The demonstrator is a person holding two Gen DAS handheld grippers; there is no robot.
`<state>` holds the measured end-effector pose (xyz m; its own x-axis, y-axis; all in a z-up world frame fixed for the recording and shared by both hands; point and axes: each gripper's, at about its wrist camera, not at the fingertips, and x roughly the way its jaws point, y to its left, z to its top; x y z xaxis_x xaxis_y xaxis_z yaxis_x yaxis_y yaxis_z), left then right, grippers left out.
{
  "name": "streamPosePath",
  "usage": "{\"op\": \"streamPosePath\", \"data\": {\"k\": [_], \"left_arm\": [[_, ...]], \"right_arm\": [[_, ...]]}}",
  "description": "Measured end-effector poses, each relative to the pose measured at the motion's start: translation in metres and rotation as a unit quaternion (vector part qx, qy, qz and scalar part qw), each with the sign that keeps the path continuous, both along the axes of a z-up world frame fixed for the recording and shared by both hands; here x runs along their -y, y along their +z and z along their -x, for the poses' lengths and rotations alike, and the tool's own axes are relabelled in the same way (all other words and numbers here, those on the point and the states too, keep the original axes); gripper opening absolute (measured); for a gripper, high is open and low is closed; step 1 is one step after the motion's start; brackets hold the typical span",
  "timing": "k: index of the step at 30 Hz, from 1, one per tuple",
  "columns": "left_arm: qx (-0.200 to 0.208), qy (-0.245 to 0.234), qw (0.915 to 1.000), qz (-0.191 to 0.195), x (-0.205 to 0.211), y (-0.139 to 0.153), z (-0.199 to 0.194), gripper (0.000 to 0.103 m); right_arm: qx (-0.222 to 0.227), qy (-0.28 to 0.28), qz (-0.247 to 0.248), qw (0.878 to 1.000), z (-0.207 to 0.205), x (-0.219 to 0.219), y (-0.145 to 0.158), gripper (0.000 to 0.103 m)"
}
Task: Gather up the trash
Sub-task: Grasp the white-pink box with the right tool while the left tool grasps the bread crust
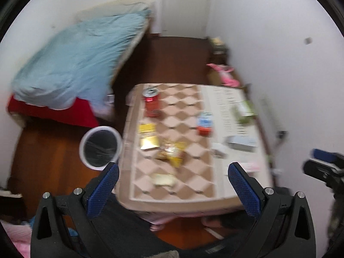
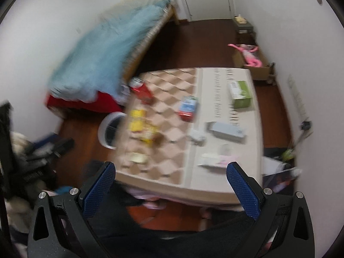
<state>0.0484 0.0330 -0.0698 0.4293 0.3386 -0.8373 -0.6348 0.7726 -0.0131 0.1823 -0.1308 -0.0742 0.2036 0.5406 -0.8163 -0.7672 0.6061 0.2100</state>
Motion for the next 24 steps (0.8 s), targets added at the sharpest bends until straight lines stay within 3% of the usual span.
{"op": "streamPosePath", "data": {"k": [3, 6, 10, 16, 19, 23, 24], "left_arm": [[-0.045, 0.025, 0.9986, -0.009, -0.011, -0.052, -0.016, 0.103], [-0.097, 0.047, 0.9941, 0.011, -0.023, -0.115, -0.027, 0.103], [-0.146, 0.073, 0.9857, 0.042, -0.027, -0.176, -0.031, 0.103], [-0.18, 0.093, 0.976, 0.08, -0.03, -0.227, -0.029, 0.103], [-0.182, 0.093, 0.9733, 0.104, -0.036, -0.242, -0.029, 0.103], [-0.181, 0.082, 0.973, 0.117, -0.04, -0.25, -0.03, 0.103], [-0.182, 0.079, 0.9729, 0.119, -0.041, -0.251, -0.03, 0.103]], "right_arm": [[0.01, 0.02, 0.074, 0.997, -0.019, -0.029, -0.051, 0.103], [0.016, 0.061, 0.157, 0.986, -0.035, -0.059, -0.112, 0.103], [0.04, 0.12, 0.266, 0.955, -0.049, -0.098, -0.19, 0.103], [0.086, 0.172, 0.377, 0.906, -0.064, -0.12, -0.256, 0.103], [0.075, 0.178, 0.387, 0.902, -0.073, -0.122, -0.269, 0.1], [0.02, 0.159, 0.363, 0.918, -0.089, -0.12, -0.279, 0.056], [0.004, 0.149, 0.354, 0.923, -0.093, -0.118, -0.279, 0.056]]}}
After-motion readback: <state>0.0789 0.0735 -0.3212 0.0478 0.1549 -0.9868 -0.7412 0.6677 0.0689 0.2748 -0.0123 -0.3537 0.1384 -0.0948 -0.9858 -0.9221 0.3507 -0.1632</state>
